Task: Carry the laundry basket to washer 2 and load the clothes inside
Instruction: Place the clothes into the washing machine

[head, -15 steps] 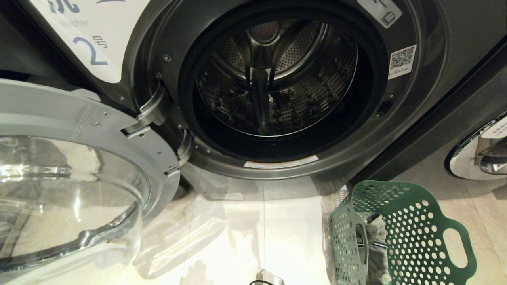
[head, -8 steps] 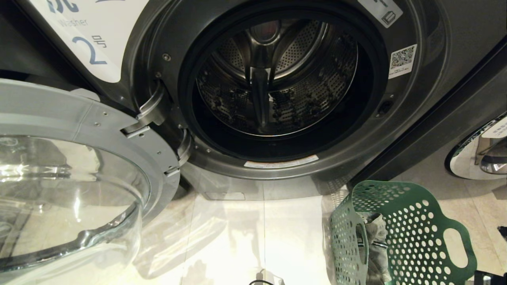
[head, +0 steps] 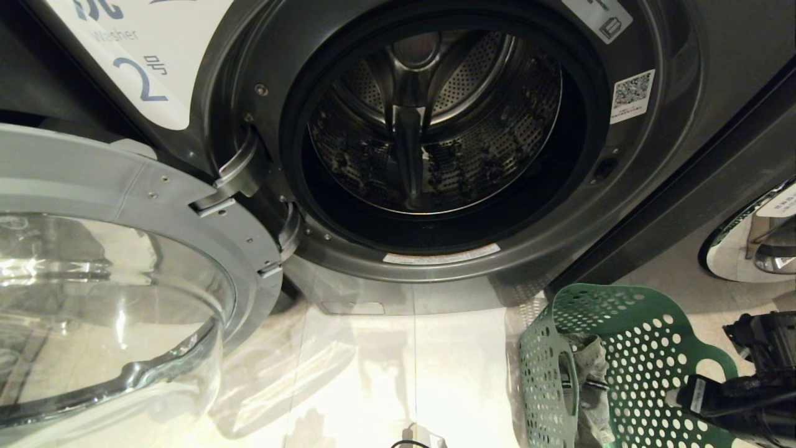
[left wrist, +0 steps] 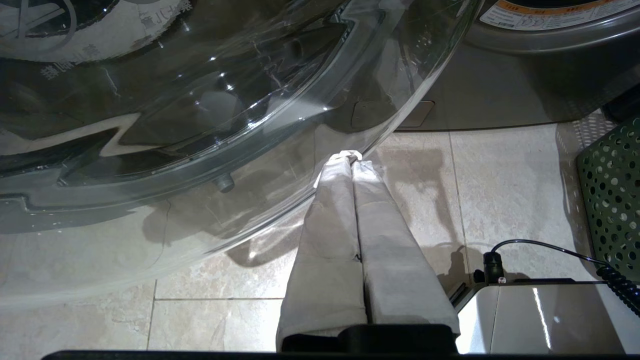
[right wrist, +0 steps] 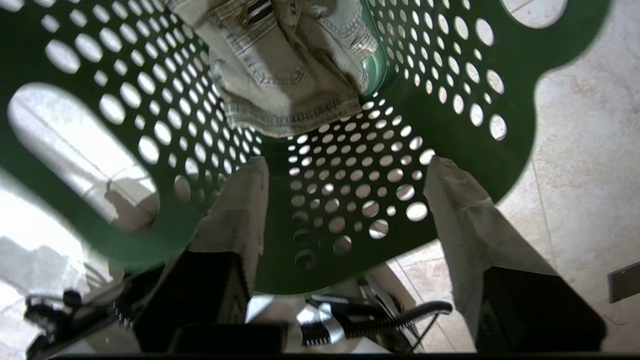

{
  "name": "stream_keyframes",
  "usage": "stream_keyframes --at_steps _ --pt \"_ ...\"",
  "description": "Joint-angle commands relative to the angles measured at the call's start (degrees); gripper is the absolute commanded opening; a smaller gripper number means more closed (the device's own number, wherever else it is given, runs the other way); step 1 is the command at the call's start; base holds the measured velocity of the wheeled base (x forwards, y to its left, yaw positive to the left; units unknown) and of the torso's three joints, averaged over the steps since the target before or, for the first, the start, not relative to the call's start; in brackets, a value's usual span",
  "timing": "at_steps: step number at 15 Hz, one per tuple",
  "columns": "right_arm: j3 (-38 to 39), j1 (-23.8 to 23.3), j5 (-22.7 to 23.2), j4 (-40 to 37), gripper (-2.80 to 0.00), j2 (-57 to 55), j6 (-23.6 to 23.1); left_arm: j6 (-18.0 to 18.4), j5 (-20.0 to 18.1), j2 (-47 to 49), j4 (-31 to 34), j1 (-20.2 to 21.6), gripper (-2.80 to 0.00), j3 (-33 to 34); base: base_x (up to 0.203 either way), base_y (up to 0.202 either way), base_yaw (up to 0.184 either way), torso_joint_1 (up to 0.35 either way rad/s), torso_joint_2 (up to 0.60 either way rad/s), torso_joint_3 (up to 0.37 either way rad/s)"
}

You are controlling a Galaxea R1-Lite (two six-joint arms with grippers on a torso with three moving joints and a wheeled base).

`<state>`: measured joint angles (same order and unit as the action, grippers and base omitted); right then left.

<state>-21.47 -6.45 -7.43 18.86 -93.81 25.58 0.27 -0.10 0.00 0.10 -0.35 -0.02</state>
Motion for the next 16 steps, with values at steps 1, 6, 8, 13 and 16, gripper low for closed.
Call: stream_keyframes --at_steps 1,6,8,13,16 --pt "-2.0 -2.0 0.3 4.7 0.0 -12.8 0.2 0.0 0.0 0.1 0.0 0.0 -2.8 0.0 0.0 0.0 0.0 0.0 0.0 0.0" --pt "-8.3 -5.4 5.3 20.3 0.0 -32.8 -3.5 0.0 0.0 0.1 0.0 0.0 -2.8 0.0 0.0 0.0 0.0 0.0 0.0 0.0" --pt "-13.0 -7.0 8.3 21.7 0.0 -37.7 -5.9 0.0 0.0 0.1 0.0 0.0 -2.8 0.0 0.0 0.0 0.0 0.0 0.0 0.0" --pt "-23.2 -8.7 11.7 22.5 0.0 -47.9 -13.9 0.0 0.0 0.1 0.0 0.0 -2.8 -0.1 0.0 0.0 0.0 0.0 0.0 0.0" --pt "-28.1 -8.5 12.9 23.7 0.0 -53.2 -14.4 0.0 0.0 0.1 0.0 0.0 -2.8 0.0 0.0 0.0 0.0 0.0 0.0 0.0"
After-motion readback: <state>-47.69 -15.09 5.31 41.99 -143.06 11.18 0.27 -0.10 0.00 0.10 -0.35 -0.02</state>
